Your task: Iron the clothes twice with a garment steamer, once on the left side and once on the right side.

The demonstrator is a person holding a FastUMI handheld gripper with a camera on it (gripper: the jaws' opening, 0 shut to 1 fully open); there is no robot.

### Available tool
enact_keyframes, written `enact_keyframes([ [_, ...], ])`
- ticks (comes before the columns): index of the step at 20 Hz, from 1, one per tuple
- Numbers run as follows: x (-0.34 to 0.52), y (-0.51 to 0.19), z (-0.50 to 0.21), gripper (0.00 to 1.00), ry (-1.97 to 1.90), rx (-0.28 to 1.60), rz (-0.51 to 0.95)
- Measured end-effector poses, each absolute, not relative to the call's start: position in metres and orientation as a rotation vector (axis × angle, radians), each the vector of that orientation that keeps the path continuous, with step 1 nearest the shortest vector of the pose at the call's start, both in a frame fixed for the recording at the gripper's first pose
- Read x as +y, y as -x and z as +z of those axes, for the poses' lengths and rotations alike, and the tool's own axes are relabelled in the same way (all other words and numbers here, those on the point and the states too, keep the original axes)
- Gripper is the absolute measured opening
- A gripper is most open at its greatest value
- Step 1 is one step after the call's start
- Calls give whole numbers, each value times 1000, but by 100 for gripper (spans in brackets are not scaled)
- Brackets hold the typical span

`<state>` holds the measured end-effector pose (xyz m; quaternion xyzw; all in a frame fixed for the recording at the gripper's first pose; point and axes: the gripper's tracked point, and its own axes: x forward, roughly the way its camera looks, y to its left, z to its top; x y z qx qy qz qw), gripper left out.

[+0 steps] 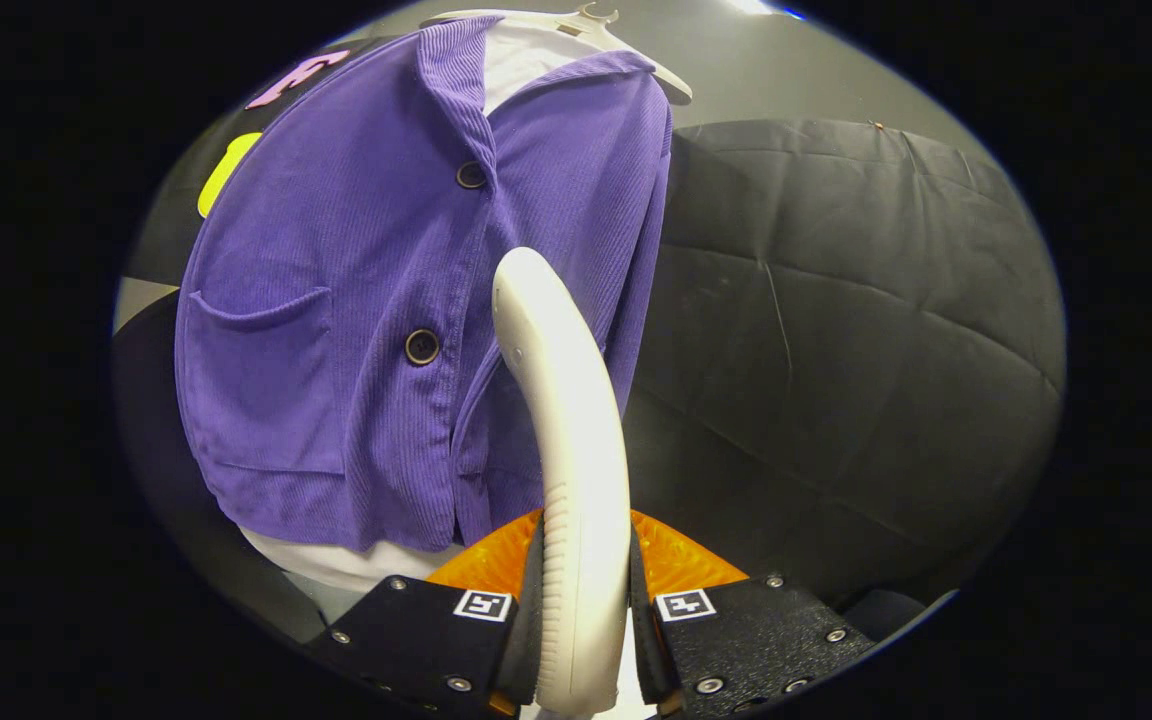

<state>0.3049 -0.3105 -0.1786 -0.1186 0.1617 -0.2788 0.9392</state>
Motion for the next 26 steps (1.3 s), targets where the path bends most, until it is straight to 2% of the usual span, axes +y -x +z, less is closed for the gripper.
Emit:
enact_keyframes([
  [5, -299, -267, -188, 38, 283, 330, -567],
  [11, -279, -262, -231, 38, 313, 417, -452],
  [16, -240, -217, -225, 38, 277, 385, -333],
  [20, -191, -169, -185, 38, 252, 319, -205],
  [26, -119, -126, -77, 38, 211, 172, -80],
])
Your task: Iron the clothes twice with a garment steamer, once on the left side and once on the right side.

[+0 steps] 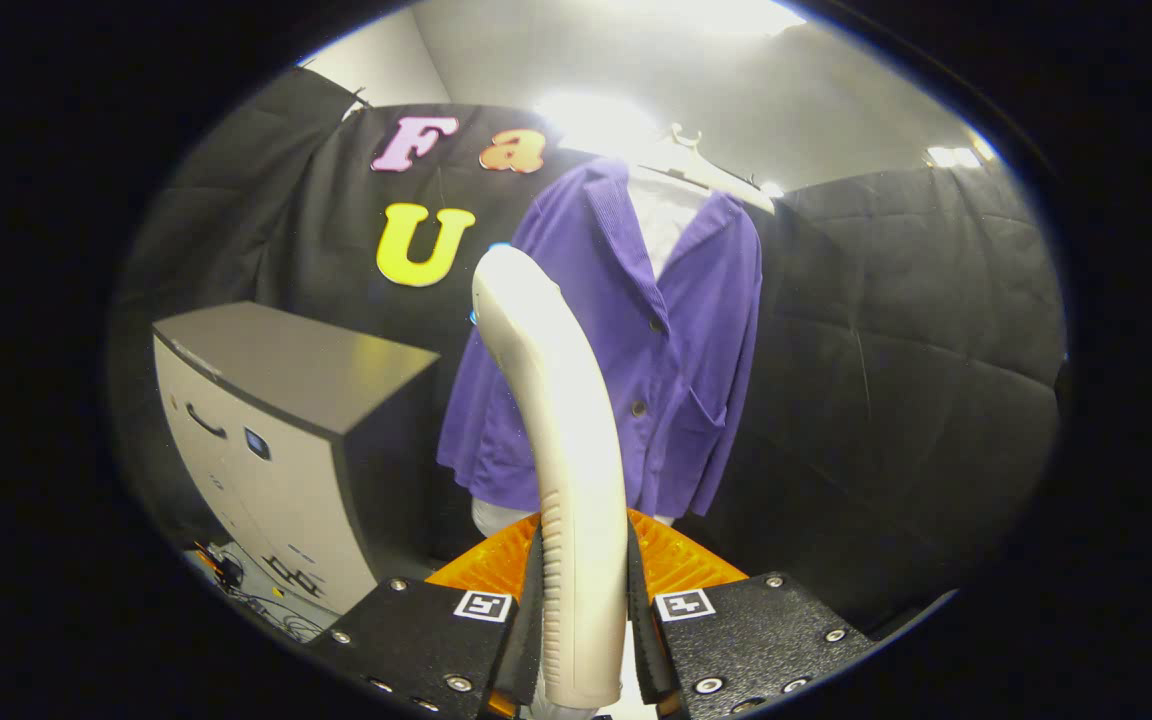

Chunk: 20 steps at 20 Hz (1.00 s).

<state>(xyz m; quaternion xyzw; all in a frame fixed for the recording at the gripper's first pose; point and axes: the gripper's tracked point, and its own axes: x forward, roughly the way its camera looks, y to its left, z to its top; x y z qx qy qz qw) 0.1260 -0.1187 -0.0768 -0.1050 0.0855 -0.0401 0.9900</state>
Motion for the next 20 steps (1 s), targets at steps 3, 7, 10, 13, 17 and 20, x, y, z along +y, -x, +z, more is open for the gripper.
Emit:
enact_keyframes([
  [3, -93, -105, -30, 38, 159, 111, -93],
  [7, -52, -77, 31, 38, 122, 11, -99],
  [10, -15, -54, 49, 38, 94, -32, -72],
  [13, 9, -28, 39, 37, 124, -31, -82],
  [17, 28, -2, 11, 37, 123, 1, -85],
  [20, 31, 5, 2, 38, 117, 10, -93],
])
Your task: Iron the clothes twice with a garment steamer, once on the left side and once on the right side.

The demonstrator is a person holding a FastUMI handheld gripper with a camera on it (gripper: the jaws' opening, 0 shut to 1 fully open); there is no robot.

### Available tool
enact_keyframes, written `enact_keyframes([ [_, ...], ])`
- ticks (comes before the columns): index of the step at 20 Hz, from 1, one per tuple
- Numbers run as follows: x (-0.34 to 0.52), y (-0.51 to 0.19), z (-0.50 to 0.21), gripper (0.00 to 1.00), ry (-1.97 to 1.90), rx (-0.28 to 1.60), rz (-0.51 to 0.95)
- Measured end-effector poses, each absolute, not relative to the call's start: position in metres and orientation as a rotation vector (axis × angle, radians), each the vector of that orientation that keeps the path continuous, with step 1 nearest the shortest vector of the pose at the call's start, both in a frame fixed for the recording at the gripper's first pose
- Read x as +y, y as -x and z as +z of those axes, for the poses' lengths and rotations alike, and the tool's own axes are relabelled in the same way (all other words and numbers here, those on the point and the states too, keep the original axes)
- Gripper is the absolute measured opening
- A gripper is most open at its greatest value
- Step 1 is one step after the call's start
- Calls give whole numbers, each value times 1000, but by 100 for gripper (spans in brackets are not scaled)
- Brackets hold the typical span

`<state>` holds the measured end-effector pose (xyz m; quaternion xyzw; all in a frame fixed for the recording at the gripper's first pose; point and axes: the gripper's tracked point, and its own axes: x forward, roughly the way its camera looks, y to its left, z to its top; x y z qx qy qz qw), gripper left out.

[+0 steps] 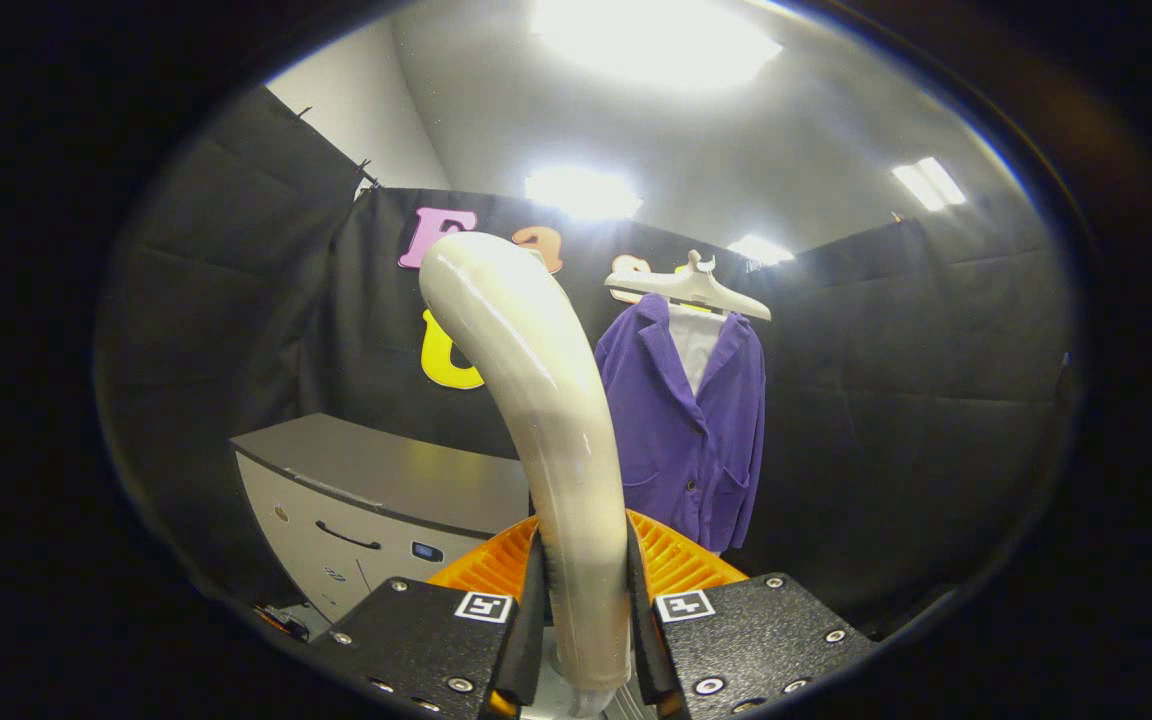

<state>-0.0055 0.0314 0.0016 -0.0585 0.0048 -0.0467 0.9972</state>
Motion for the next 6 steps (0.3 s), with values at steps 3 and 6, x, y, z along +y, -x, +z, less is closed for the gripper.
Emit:
enact_keyframes([
  [3, 31, 11, -6, 38, 109, 13, -102],
  [6, 29, 15, -13, 38, 99, 24, -114],
])
